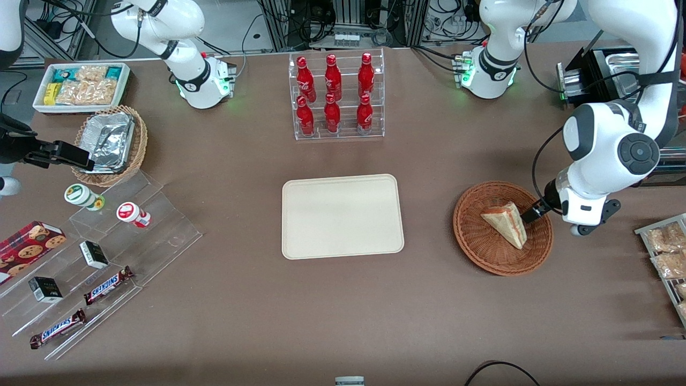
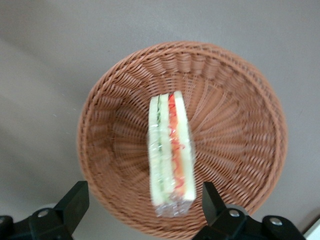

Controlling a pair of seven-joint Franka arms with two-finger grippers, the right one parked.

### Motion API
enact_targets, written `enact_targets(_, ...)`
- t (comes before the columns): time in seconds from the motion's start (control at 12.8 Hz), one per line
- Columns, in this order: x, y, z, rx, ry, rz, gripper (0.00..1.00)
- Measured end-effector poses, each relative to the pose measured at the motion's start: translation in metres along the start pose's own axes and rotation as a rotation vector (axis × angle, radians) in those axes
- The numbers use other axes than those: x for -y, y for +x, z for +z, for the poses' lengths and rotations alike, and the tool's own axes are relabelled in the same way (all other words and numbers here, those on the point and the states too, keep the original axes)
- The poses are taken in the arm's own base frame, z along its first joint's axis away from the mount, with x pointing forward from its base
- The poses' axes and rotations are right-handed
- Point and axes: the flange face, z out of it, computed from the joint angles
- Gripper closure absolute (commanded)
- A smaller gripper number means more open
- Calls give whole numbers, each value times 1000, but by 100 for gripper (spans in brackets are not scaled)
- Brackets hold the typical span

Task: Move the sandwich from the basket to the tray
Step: 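Lower the left gripper and close it on the wrapped sandwich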

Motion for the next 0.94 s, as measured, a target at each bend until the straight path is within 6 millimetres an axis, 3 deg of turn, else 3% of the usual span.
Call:
enact_targets(0.39,-20,-11,20,3,-8,-62,0)
enact_targets(0.94,-26,-14,51,12,2,-120,0)
